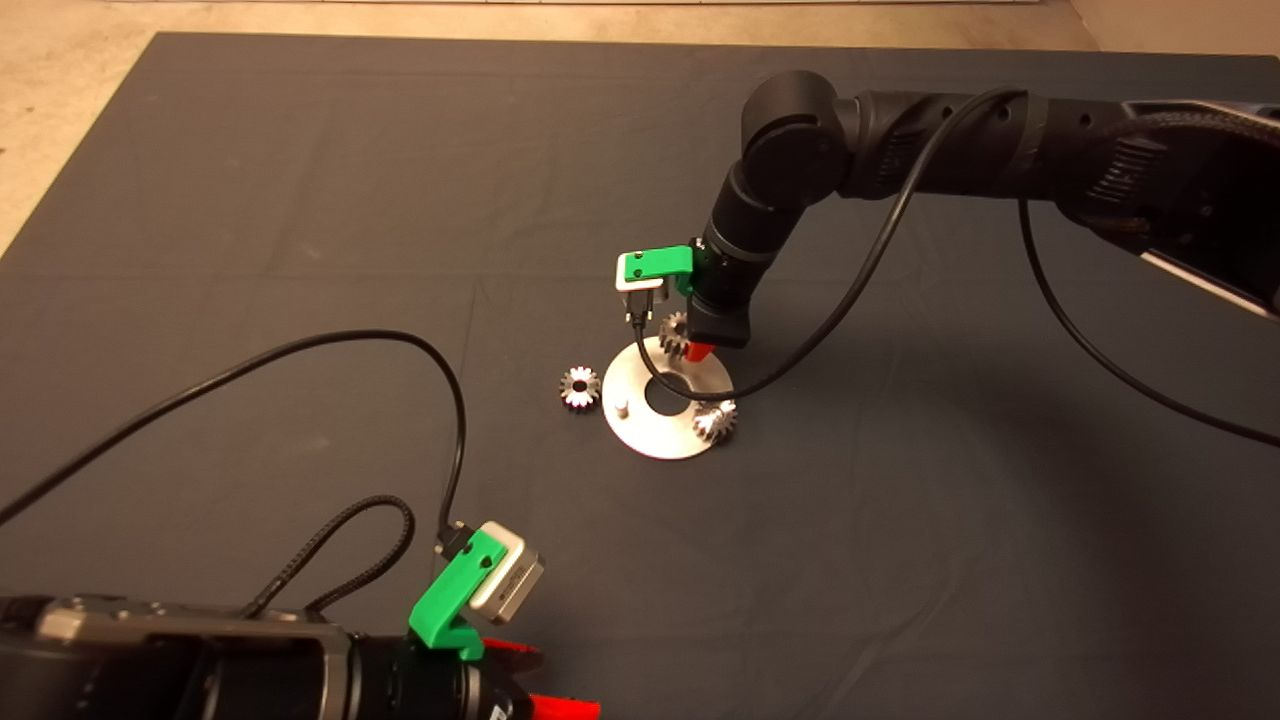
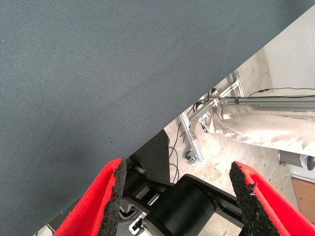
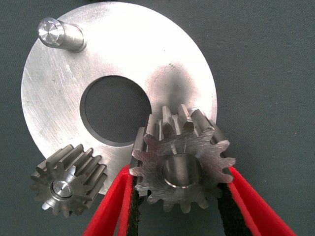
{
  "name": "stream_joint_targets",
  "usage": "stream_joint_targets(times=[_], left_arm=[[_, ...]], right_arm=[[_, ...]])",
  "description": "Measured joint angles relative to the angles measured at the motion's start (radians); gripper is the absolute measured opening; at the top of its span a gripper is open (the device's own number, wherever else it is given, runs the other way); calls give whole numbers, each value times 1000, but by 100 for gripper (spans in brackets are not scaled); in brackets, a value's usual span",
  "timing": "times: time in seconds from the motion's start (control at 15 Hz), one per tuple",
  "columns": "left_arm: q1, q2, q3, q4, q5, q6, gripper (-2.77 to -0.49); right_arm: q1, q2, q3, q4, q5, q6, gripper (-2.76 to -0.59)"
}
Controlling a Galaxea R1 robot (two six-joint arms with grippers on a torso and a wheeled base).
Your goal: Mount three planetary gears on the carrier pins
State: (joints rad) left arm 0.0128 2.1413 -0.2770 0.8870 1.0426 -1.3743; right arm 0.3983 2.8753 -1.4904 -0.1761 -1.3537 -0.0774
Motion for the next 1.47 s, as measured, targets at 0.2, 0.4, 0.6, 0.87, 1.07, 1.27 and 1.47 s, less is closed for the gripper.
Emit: stream_joint_targets(times=[0.2, 0.4, 0.6, 0.87, 1.07, 1.27, 1.47], left_arm=[[0, -1, 0, 0, 0, 0, -180], [0, -2, 0, 0, 0, 0, -180], [0, -3, 0, 0, 0, 0, -180], [0, -9, 0, 0, -1, 0, -180], [0, -16, 0, 0, -6, 0, -180], [0, -28, 0, 0, -20, 0, -180], [0, -27, 0, 0, -22, 0, -180]], right_arm=[[0, 0, 0, 0, 0, 0, -238], [0, 0, 0, -1, 0, 0, -238], [-2, 0, 0, -1, 0, -3, -238], [-6, 0, 0, -30, 0, -3, -238], [-16, 0, 0, -50, -1, -4, -238], [-16, 0, 1, -51, -1, -4, -238], [-16, 0, 1, -51, -1, -4, -238]])
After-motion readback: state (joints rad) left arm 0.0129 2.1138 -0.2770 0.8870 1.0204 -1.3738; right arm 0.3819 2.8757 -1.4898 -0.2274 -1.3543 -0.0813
